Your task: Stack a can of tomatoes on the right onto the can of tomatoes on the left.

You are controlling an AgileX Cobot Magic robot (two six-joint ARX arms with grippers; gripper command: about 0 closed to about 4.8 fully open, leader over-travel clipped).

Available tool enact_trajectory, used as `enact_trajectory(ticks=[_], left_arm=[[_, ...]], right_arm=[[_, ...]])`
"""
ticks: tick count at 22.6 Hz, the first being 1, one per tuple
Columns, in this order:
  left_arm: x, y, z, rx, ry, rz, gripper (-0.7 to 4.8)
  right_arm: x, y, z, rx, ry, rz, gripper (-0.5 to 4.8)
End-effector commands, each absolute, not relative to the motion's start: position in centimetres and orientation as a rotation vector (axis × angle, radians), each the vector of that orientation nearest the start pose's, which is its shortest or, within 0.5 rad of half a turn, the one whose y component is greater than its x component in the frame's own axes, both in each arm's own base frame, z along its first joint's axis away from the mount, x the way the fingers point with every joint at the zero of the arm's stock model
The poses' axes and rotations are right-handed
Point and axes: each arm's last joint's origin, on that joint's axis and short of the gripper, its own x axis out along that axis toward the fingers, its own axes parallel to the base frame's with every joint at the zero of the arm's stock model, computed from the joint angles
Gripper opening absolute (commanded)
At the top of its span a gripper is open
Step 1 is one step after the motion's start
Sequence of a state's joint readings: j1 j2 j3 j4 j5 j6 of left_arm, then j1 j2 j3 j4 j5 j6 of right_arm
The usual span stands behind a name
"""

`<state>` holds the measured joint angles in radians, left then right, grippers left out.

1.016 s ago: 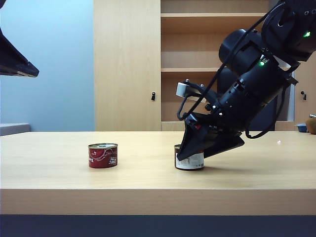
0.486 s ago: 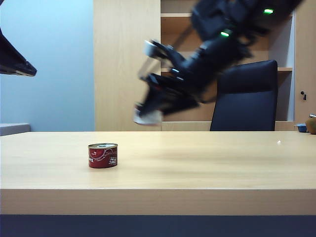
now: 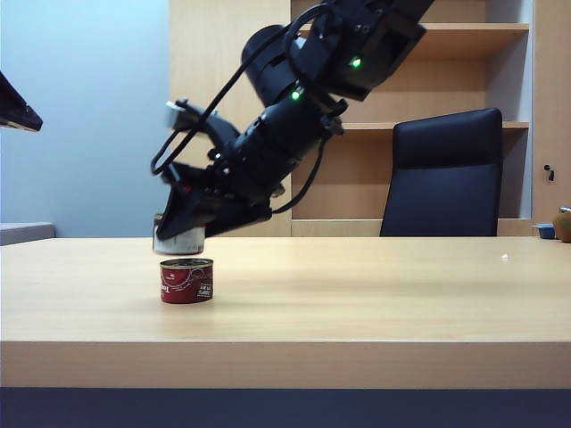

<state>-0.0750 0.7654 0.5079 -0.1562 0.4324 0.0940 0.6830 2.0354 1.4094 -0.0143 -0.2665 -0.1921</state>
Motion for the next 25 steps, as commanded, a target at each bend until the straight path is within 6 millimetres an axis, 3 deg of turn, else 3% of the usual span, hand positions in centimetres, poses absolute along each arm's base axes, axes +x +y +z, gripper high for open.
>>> enact_trajectory(ticks=[1, 8, 10, 13, 14, 17, 20, 21, 22, 23, 24, 25], left_arm=[[16.6, -2.4, 24.5, 0.019, 0.390, -0.516, -0.05], [16.6, -2.5, 24.5, 0.019, 0.393, -0.518, -0.05], [16.6, -2.5, 24.5, 0.019, 0.392, -0.518, -0.05], [16.6, -2.4, 24.5, 0.021, 0.390, -0.510, -0.05], [16.6, -2.4, 24.6, 0.022, 0.385, -0.510, -0.05], [16.6, -2.4, 24.6, 0.023, 0.379, -0.510, -0.05], [16.7, -2.4, 24.7, 0.025, 0.367, -0.510, -0.05], [16.7, -2.4, 24.8, 0.028, 0.351, -0.508, -0.05], [16.8, -2.4, 25.0, 0.032, 0.329, -0.508, -0.05], [16.9, -2.5, 25.4, 0.035, 0.285, -0.506, -0.05], [17.0, -2.5, 25.7, 0.030, 0.259, -0.504, -0.05], [17.0, -2.4, 26.4, 0.011, 0.202, -0.470, -0.05]], right_arm=[[34.0, 29.1, 18.7, -0.330, 0.591, 0.963, 2.78], [33.9, 28.9, 18.4, -0.389, 0.602, 0.948, 2.89], [33.7, 28.9, 18.3, -0.397, 0.616, 0.941, 3.71], [33.2, 29.3, 18.2, -0.426, 0.636, 0.917, 3.93], [32.8, 29.6, 18.4, -0.436, 0.634, 0.913, 4.21], [31.8, 30.1, 20.1, -0.451, 0.592, 0.895, 4.33], [30.1, 29.8, 23.2, -0.496, 0.557, 0.804, 4.33], [29.2, 29.2, 24.8, -0.520, 0.562, 0.758, 4.12], [28.6, 28.7, 25.6, -0.534, 0.579, 0.743, 3.22], [27.6, 27.8, 26.9, -0.542, 0.591, 0.742, 0.79], [27.1, 27.3, 27.4, -0.535, 0.585, 0.751, -0.26], [26.0, 25.8, 28.5, -0.495, 0.541, 0.736, -0.09]])
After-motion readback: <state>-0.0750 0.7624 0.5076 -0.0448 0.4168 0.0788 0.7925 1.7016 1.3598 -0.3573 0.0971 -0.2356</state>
